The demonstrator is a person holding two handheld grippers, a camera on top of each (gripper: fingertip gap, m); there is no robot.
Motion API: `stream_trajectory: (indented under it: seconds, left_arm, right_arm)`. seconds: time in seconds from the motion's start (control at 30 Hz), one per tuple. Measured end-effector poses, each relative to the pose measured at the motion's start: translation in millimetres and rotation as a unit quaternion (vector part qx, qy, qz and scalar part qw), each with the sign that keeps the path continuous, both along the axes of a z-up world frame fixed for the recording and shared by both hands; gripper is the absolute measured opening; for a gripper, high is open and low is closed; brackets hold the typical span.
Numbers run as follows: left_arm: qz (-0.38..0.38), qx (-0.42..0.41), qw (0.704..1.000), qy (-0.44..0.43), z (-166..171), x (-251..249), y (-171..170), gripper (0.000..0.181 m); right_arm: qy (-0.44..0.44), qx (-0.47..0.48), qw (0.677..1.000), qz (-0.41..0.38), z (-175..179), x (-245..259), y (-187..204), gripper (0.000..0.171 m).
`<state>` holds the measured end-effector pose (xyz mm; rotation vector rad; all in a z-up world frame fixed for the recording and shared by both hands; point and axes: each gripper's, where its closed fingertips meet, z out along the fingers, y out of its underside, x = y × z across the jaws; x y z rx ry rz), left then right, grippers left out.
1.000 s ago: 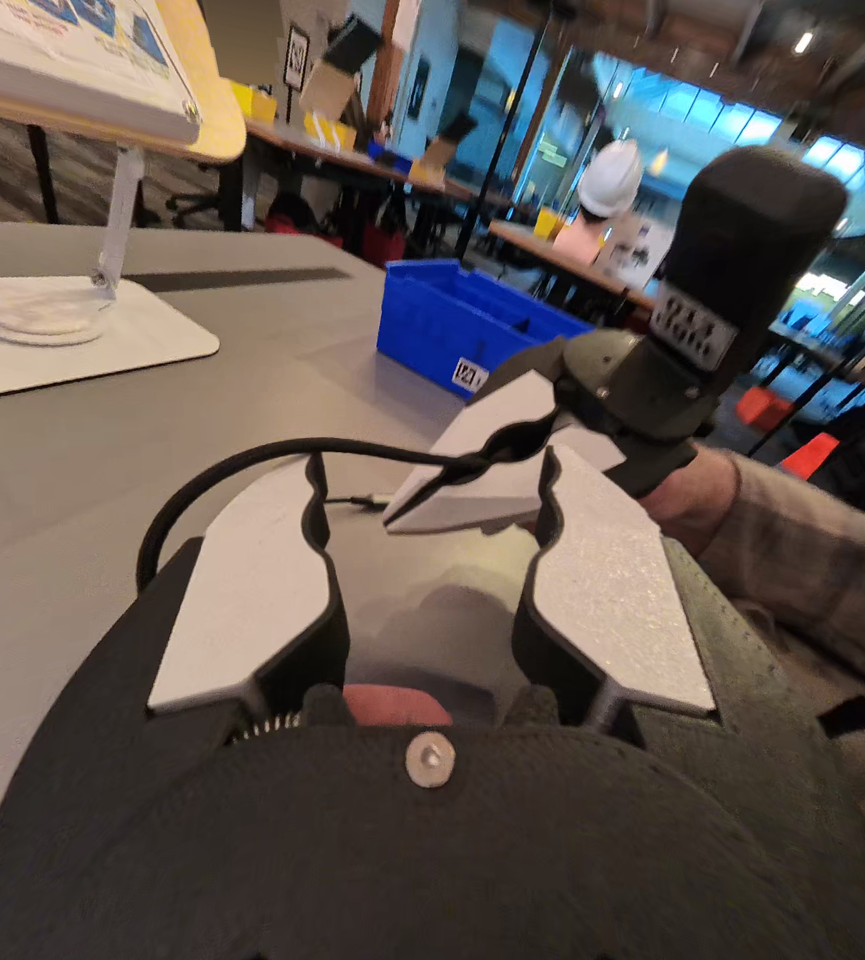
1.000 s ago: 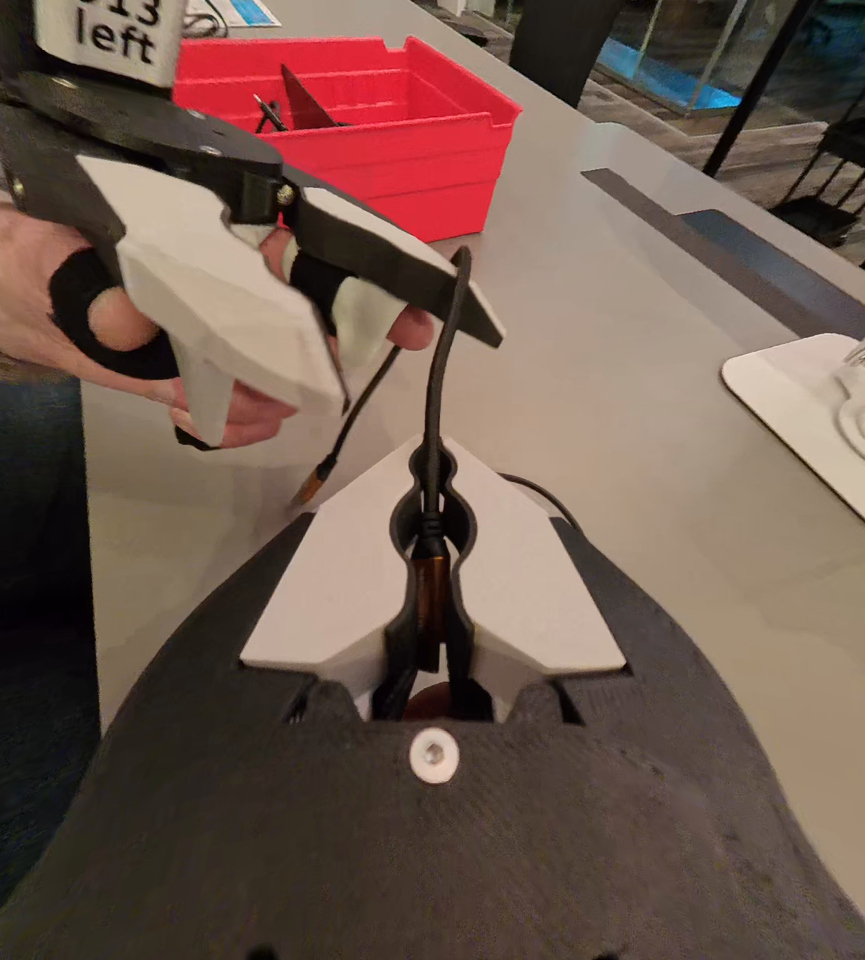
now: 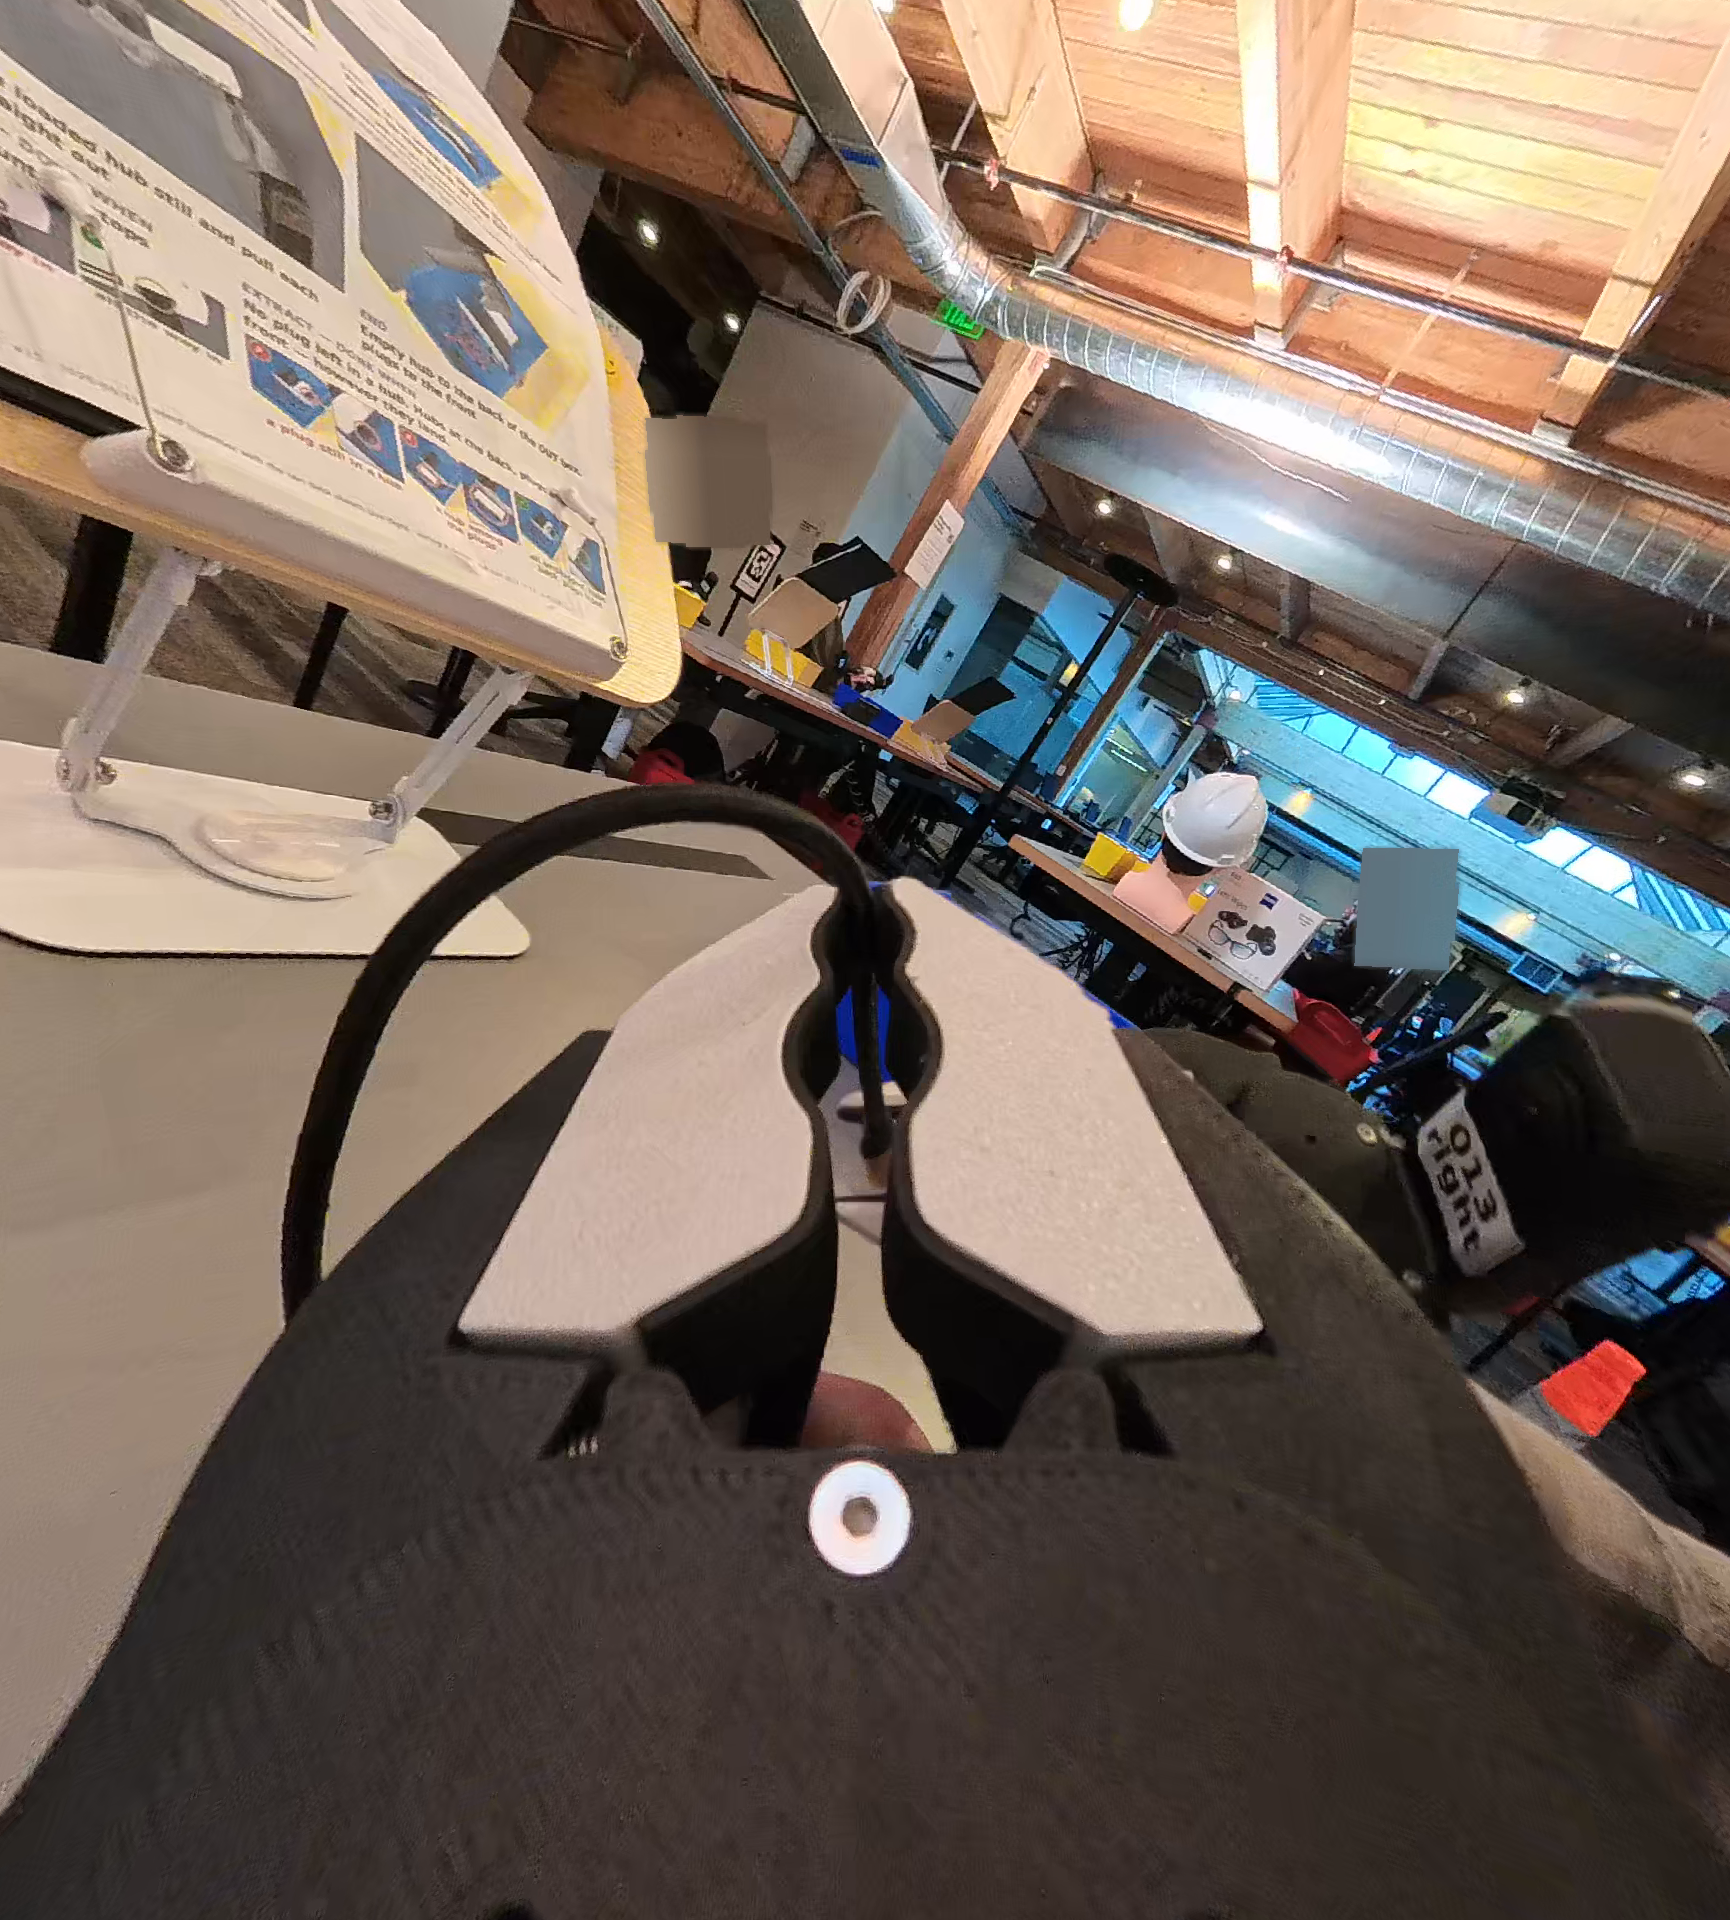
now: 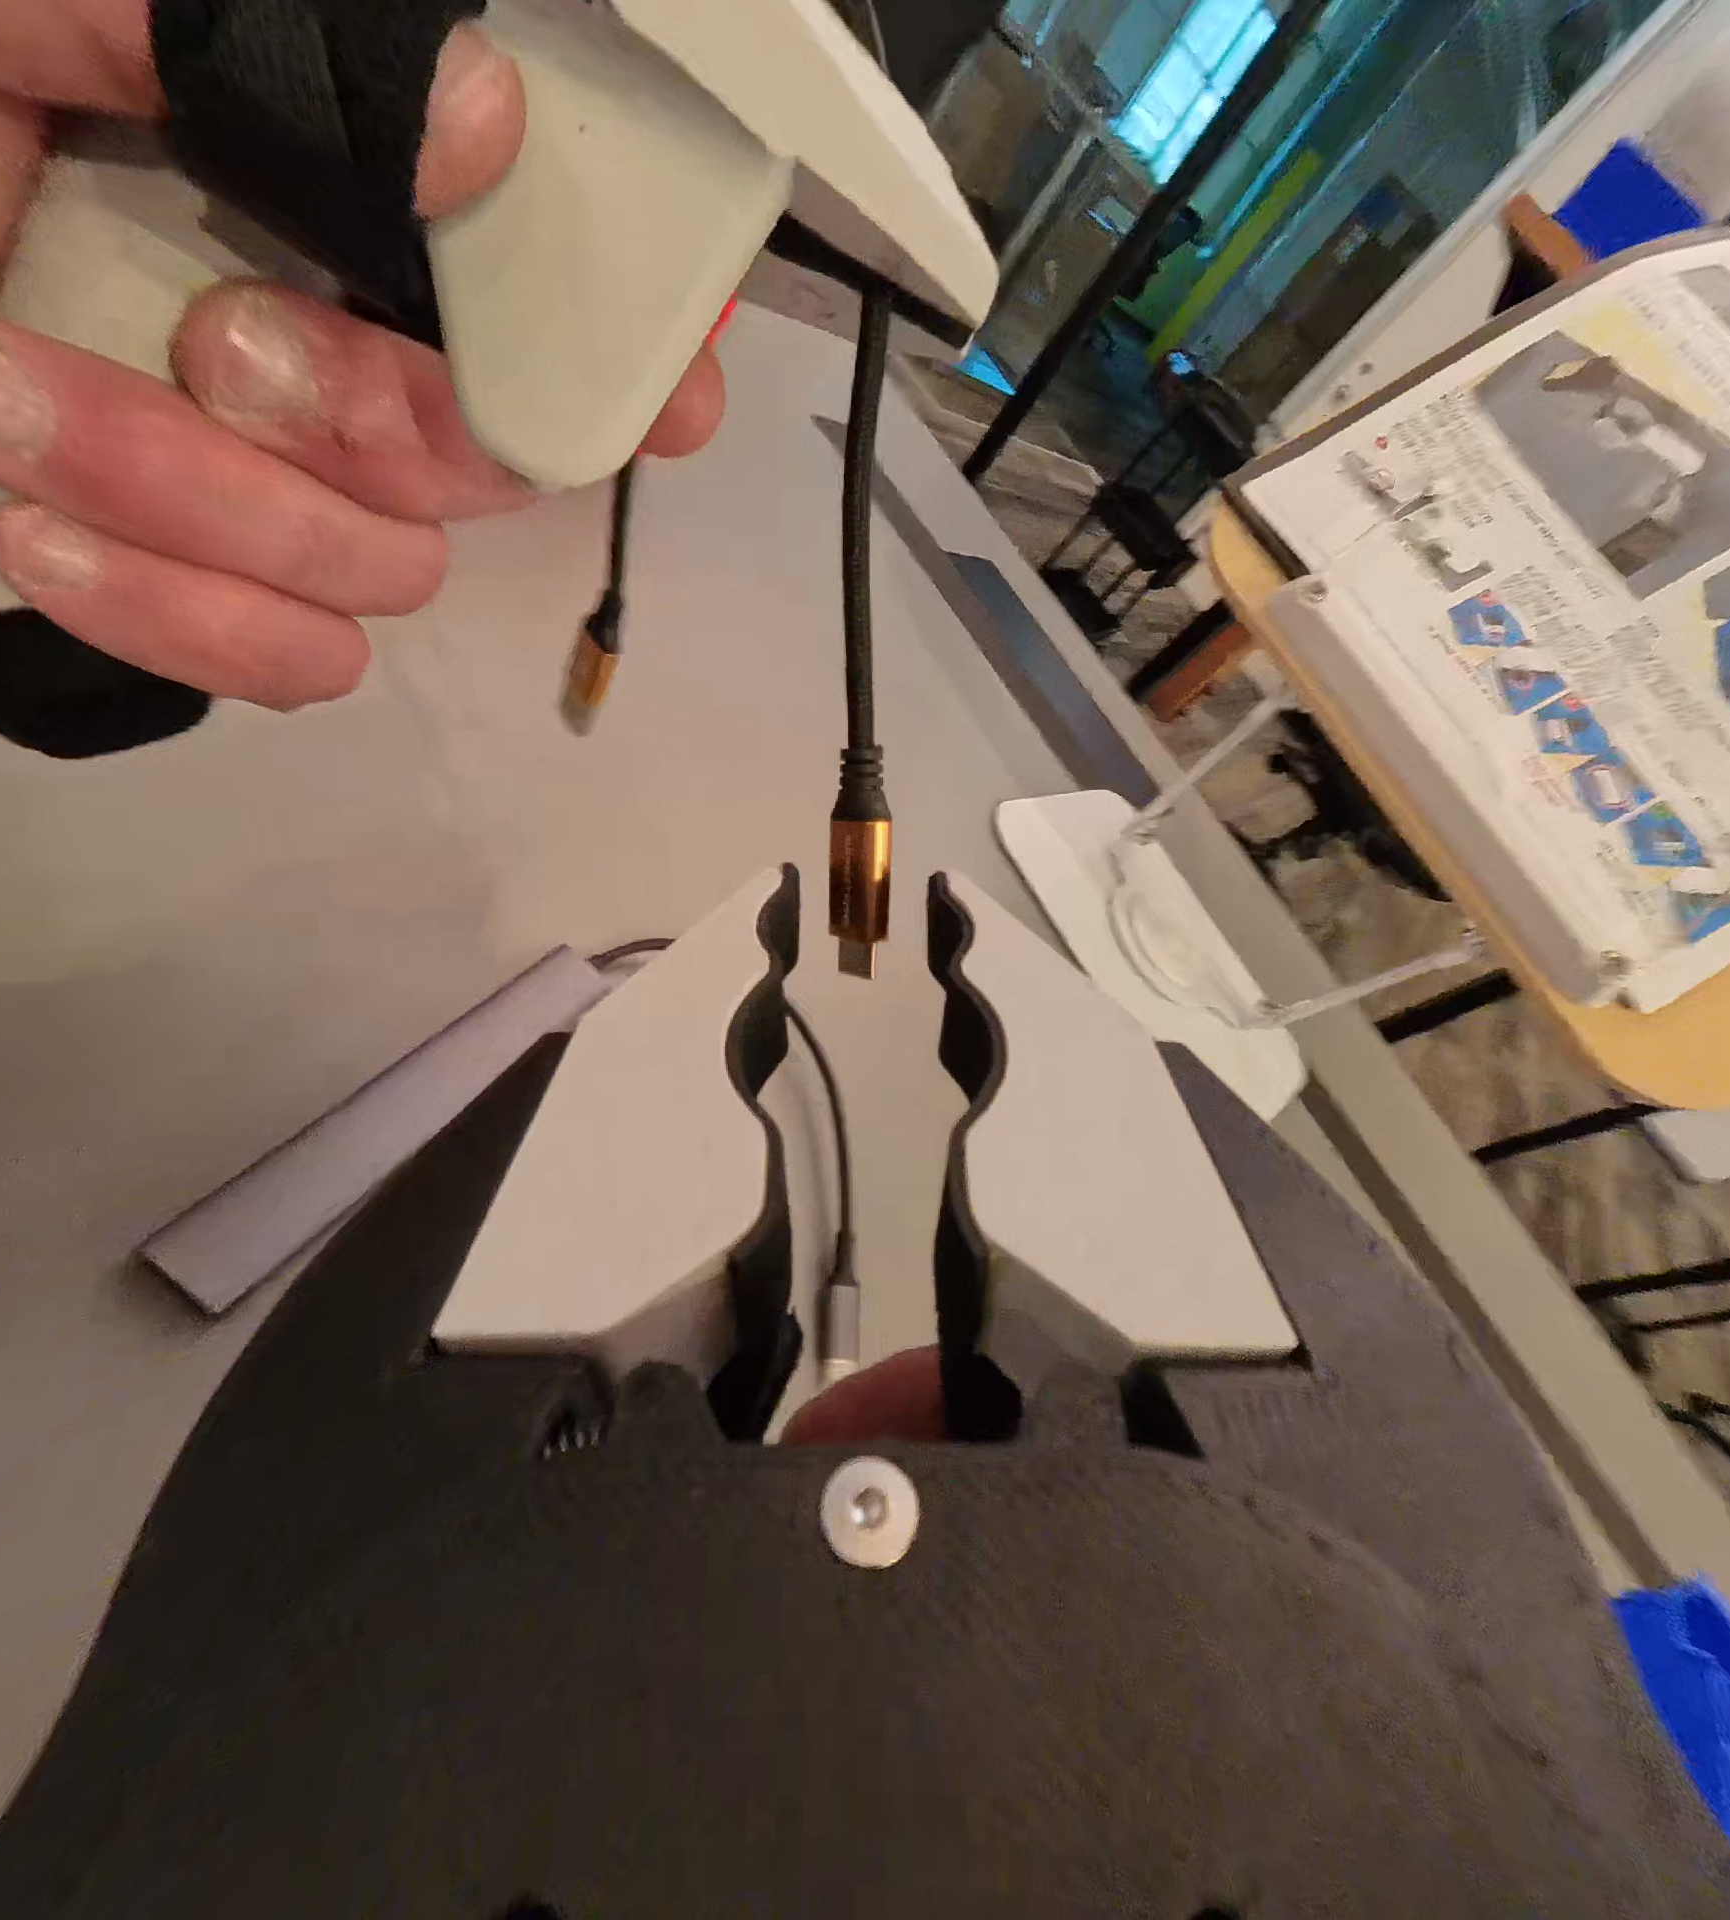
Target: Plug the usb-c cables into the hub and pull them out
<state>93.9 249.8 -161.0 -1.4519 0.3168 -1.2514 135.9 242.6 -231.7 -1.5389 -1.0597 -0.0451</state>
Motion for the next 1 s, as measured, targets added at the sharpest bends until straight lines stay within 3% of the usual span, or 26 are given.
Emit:
stream_trajectory:
  seconds: [0.13,0.23,0.3,0.43,0.6,0.8,1.0]
  left_arm:
    - [0.027,-0.037,0.999,-0.009,-0.8,-3.8,6.5,0.003]
    - [0.037,-0.071,0.996,-0.028,-1.5,-6.7,11.3,0.003]
    - [0.042,-0.087,0.995,-0.034,-2.3,-7.0,12.1,0.003]
    - [0.048,-0.095,0.993,-0.045,1.4,-9.8,11.0,0.003]
    - [0.035,-0.058,0.997,-0.035,6.7,-7.2,5.8,0.003]
    - [-0.020,0.053,0.997,0.050,4.6,14.8,-13.8,0.025]
    - [-0.067,0.178,0.970,0.151,-3.7,37.1,-37.9,0.034]
  right_arm:
    - [-0.134,0.132,0.981,-0.054,7.4,3.9,5.5,0.027]
    - [-0.196,0.173,0.961,-0.086,3.6,0.4,10.9,0.027]
    - [-0.207,0.197,0.951,-0.119,9.2,3.4,16.2,0.014]
    - [-0.183,0.196,0.956,-0.120,18.9,3.6,15.7,0.010]
    - [-0.091,0.109,0.988,-0.067,11.7,-1.3,10.5,0.010]
    - [0.017,-0.009,0.999,0.029,6.4,-5.7,-4.5,0.009]
    - [0.059,-0.075,0.991,0.095,7.4,-5.7,-20.5,0.010]
